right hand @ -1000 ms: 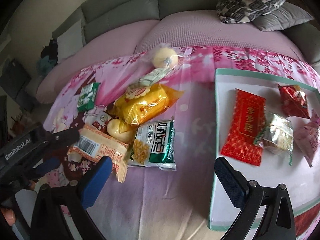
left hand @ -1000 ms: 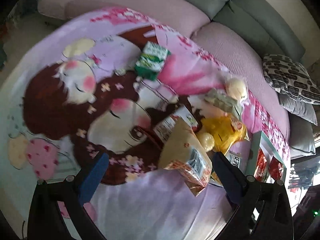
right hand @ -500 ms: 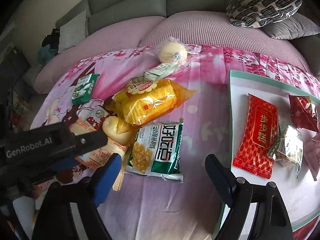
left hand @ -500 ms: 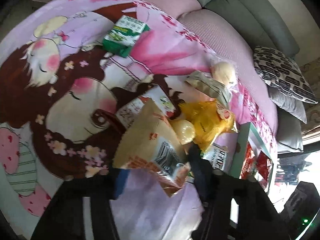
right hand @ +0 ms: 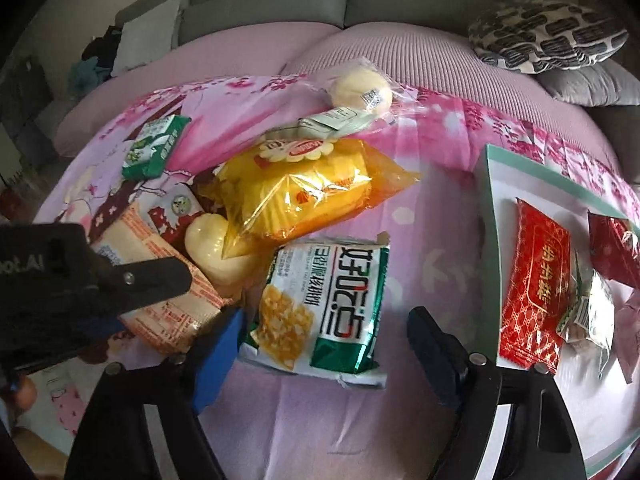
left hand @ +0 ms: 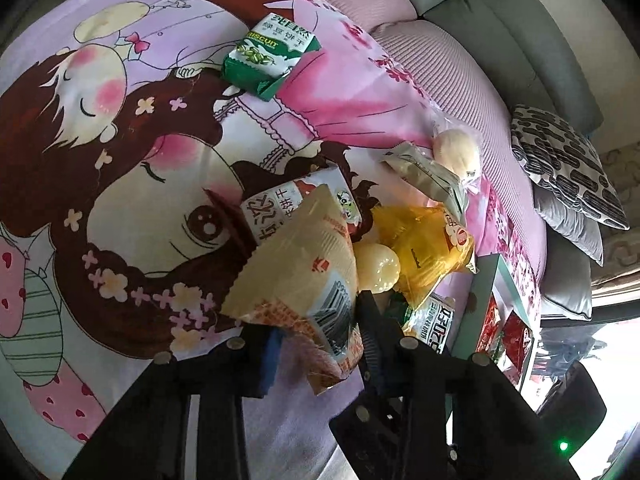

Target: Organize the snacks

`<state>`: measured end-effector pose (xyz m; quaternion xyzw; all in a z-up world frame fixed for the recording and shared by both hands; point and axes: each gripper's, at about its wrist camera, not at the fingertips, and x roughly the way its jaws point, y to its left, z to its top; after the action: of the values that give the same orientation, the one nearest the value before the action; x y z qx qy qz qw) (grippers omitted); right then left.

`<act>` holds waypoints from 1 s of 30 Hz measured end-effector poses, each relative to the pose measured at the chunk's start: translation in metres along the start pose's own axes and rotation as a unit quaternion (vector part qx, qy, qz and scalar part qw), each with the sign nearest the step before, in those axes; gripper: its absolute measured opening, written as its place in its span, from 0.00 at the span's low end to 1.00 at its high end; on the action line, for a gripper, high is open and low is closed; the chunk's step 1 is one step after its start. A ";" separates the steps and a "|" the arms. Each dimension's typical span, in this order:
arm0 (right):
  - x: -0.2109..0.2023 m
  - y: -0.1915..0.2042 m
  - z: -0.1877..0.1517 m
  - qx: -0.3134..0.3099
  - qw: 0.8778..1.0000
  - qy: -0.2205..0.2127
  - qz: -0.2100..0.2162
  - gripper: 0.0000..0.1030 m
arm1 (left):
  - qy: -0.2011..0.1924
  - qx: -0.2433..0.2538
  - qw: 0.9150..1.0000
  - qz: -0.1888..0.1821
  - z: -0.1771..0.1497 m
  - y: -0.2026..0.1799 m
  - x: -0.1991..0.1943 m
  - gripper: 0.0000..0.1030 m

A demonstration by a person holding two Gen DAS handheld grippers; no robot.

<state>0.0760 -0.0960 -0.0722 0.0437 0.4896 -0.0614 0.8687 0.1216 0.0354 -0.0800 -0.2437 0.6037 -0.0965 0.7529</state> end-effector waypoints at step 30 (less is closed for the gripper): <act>-0.032 -0.017 -0.004 0.067 0.997 0.016 0.044 0.55 | 0.000 -0.005 1.000 -0.026 -0.002 -0.002 -0.008 0.32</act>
<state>0.0541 -0.1105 -0.0473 0.1240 0.4957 -0.0545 0.8579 0.1182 0.0361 -0.0726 -0.2630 0.5980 -0.1129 0.7486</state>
